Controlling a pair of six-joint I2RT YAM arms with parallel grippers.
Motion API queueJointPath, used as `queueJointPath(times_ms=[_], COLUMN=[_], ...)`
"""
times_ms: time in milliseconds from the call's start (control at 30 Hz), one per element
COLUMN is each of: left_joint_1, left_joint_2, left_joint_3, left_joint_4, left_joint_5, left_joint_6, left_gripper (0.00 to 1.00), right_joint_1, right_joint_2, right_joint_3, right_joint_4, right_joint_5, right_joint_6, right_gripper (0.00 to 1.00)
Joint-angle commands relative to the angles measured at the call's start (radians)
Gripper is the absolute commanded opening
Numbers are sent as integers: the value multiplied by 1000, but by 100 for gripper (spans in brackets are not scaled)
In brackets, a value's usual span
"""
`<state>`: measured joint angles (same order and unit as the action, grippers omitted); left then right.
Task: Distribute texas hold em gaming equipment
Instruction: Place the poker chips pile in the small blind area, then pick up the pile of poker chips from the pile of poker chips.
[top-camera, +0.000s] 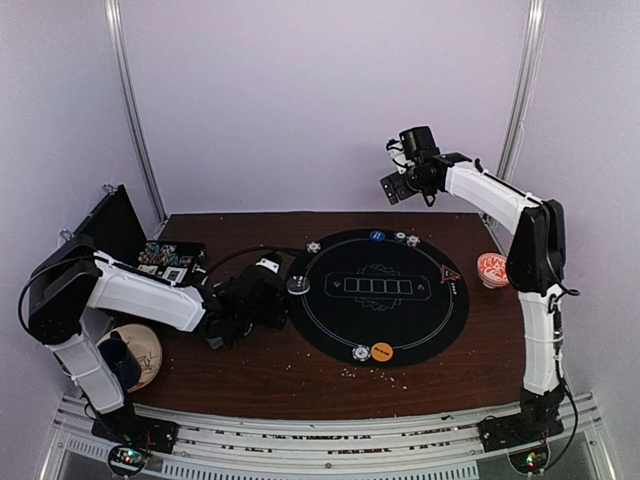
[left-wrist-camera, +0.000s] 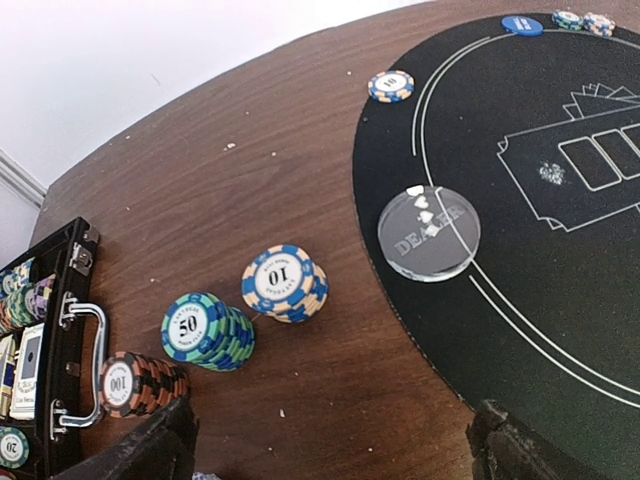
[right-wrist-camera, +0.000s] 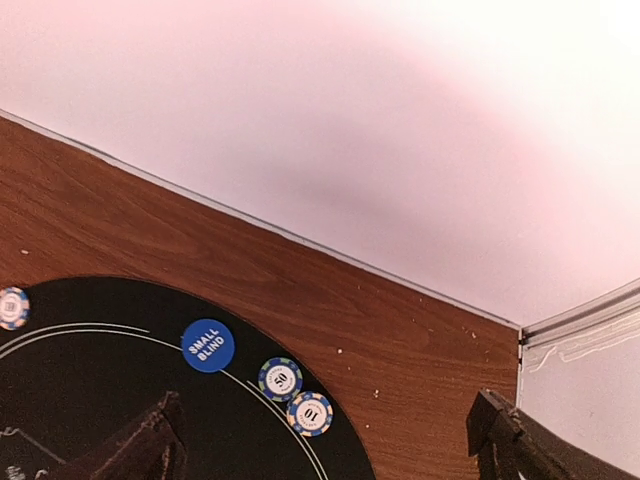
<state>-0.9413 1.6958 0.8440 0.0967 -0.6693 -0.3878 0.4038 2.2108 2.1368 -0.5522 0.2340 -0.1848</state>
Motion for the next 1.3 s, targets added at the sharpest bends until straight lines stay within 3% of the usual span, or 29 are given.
queueJointPath(times_ms=[0,200,400,600,933,1267], left_joint_1=[22,85,160,243,351,418], left_joint_2=[-60,-130,-195,-220,-97,67], left_joint_3=[-6,-50,-85,-89,138,193], left_joint_4=[8,18,29,47,-129,-172], left_joint_5=[-30,11,77,186,484,516], left_joint_6=[-7,-9,22,89,162,199], left_gripper=[98,98,98,98,98,98], right_joint_1=[47,157,243,267,277,283], right_joint_2=[-164,-349,-483,-603,-635,-592], right_joint_3=[-110,-359,-479,-665,-755,-788], right_joint_4=[-79,-75,-128,-45,14,53], right_joint_5=[-58,-87,-172,-222,-219,-184], right_joint_6=[-3,-27,-9,-53,-90,-92], right_gripper=[100,100,100,100,100,100])
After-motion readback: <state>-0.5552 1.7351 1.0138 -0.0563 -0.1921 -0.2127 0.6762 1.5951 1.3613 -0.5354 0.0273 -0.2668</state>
